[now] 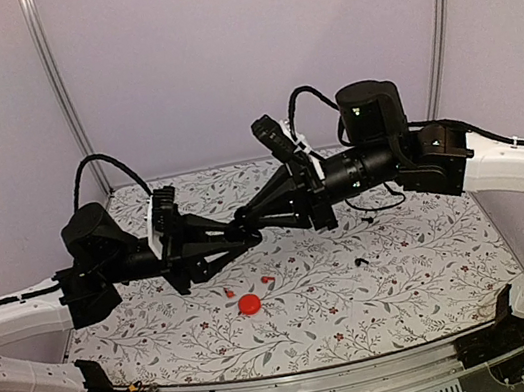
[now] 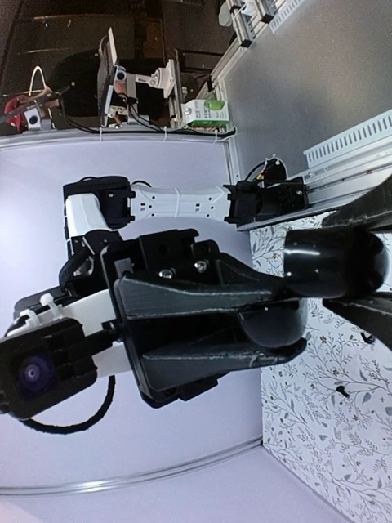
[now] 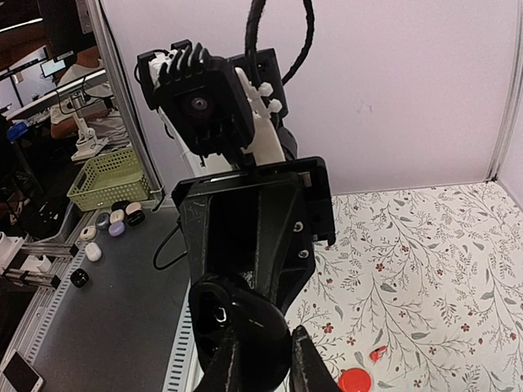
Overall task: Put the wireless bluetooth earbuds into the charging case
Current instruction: Pass from the left arm to the right, then pass from the right arm to the left
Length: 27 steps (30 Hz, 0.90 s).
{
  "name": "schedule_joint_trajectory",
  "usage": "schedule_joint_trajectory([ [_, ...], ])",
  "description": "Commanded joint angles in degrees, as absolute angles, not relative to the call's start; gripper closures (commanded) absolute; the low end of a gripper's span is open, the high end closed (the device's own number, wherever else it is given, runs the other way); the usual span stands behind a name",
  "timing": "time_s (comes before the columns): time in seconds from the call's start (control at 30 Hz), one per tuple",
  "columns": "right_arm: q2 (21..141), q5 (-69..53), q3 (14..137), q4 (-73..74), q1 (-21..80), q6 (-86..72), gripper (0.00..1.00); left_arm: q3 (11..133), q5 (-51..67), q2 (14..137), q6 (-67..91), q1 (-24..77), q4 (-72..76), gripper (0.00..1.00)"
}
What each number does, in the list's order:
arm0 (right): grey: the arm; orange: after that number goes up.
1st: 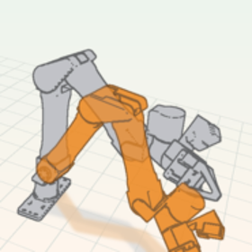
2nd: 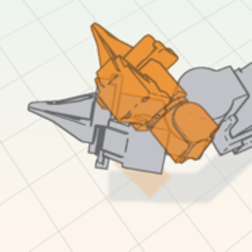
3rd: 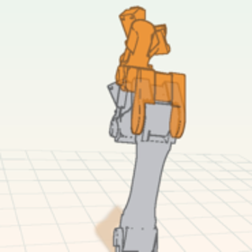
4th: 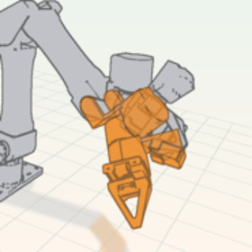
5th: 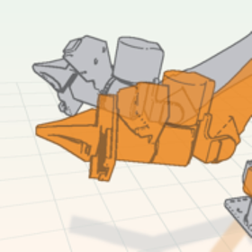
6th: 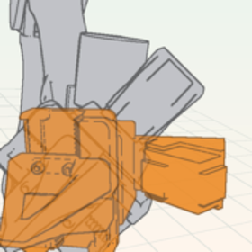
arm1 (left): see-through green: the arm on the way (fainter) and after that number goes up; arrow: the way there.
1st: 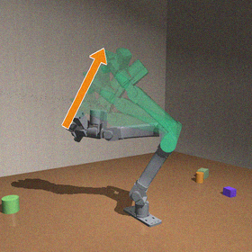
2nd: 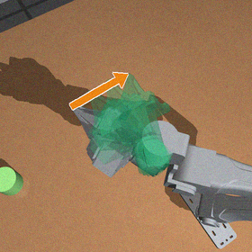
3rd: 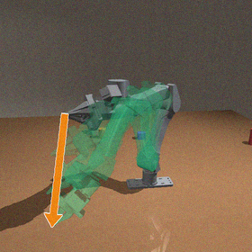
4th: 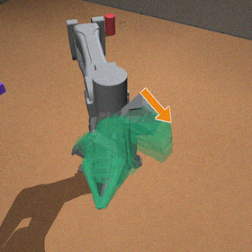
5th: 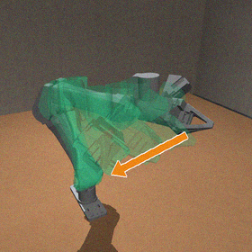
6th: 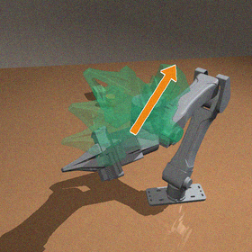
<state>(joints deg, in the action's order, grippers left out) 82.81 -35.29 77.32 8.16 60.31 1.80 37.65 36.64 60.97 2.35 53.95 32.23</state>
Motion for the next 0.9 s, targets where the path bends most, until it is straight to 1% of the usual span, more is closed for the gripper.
schedule_joint_trajectory([
  [0.0,82.60,-33.62,78.75,10.49,60.86,3.42,1.00,38.32,32.68,59.94,0.46,54.27,29.51,0.67],
  [0.03,82.41,-33.17,78.82,11.39,60.83,3.78,1.00,38.32,32.31,59.68,0.16,54.30,28.78,0.62],
  [0.07,82.30,-32.66,79.09,12.14,60.74,4.27,1.00,38.33,31.91,59.32,0.10,54.24,28.06,0.59],
  [0.23,82.19,-31.40,80.19,15.50,60.74,6.68,1.00,38.35,31.29,58.04,-2.02,54.17,24.50,0.50],
  [0.43,82.50,-30.81,81.81,19.54,60.73,8.44,1.00,40.08,31.71,57.16,-7.16,54.16,15.34,0.41],
  [0.57,83.51,-29.04,83.65,24.21,60.73,10.81,1.00,41.37,32.44,56.99,-8.96,54.18,9.80,0.40],
  [0.87,85.02,-24.25,85.59,32.81,60.82,15.00,1.00,43.88,32.34,59.60,-10.44,54.23,4.75,0.38],
])
